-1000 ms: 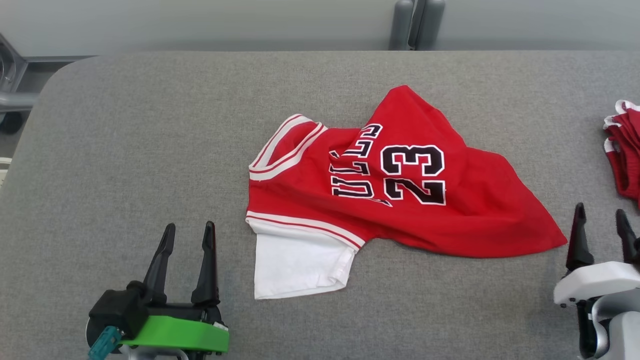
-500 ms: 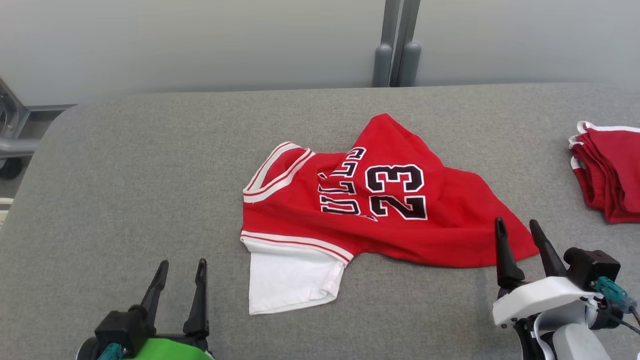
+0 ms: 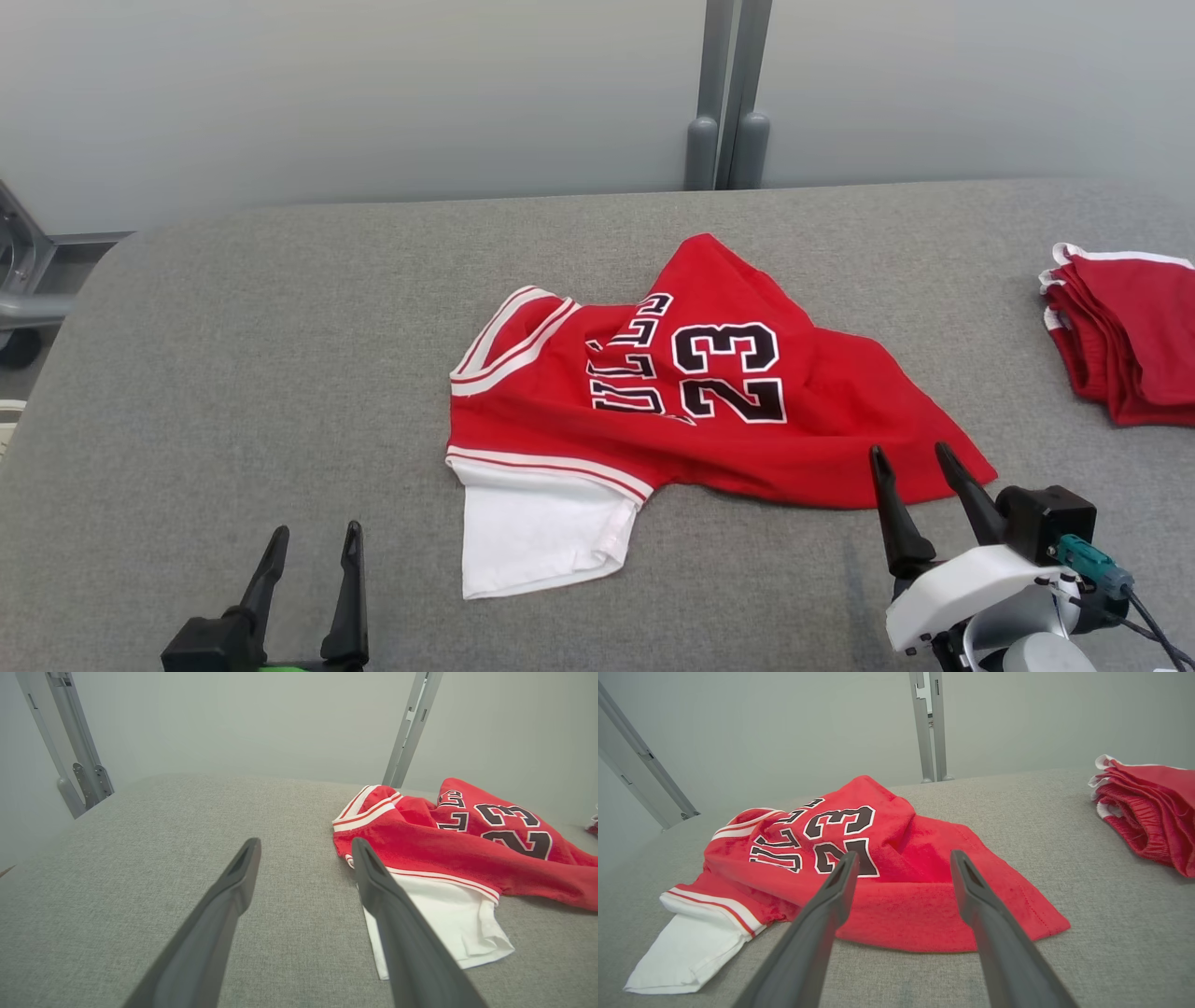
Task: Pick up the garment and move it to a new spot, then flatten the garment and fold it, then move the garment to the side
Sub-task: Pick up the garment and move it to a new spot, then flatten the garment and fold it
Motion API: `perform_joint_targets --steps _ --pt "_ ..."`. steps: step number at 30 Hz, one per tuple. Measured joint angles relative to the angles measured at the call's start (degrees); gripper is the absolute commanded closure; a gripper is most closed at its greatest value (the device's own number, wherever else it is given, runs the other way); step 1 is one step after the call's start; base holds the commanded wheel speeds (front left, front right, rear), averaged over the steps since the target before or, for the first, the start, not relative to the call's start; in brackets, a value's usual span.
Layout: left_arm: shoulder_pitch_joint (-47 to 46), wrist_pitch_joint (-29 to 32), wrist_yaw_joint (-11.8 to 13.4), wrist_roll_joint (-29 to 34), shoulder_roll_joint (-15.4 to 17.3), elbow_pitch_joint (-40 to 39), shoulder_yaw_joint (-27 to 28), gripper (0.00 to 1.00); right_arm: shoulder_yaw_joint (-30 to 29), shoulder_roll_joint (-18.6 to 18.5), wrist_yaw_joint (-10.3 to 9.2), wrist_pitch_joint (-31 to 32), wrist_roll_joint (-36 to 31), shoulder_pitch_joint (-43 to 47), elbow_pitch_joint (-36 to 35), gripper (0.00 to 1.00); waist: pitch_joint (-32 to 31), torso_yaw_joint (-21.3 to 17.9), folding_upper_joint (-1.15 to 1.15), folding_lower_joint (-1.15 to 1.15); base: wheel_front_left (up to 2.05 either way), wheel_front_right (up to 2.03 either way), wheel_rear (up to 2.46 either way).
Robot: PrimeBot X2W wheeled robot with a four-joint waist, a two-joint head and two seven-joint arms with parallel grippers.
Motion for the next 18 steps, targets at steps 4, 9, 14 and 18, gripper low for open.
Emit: perform_joint_targets --steps 4,9,14,18 --pt "0.9 0.0 0.4 0.0 0.3 -0.4 0.5 0.00 0.5 -0.1 0.00 0.8 -0.5 0.2 -1.0 0.00 -0.3 0.6 0.00 0.00 0.00 0.00 0.00" --pt "1.4 0.0 0.5 -0.4 0.6 -0.9 0.8 0.00 0.5 -0.1 0.00 1.4 -1.1 0.6 -2.0 0.00 -0.5 1.3 0.00 0.00 0.00 0.00 0.00" --pt "1.8 0.4 0.5 -0.8 0.8 -1.1 0.6 0.00 0.3 -0.1 0.00 1.8 -1.1 0.8 -2.5 0.00 -0.4 1.3 0.00 0.00 0.00 0.00 0.00" --pt "1.8 1.0 0.5 -0.8 0.7 -1.2 -0.2 0.00 0.2 0.0 0.00 1.8 -1.1 0.8 -2.7 0.00 0.0 1.2 0.00 0.00 0.00 0.00 0.00"
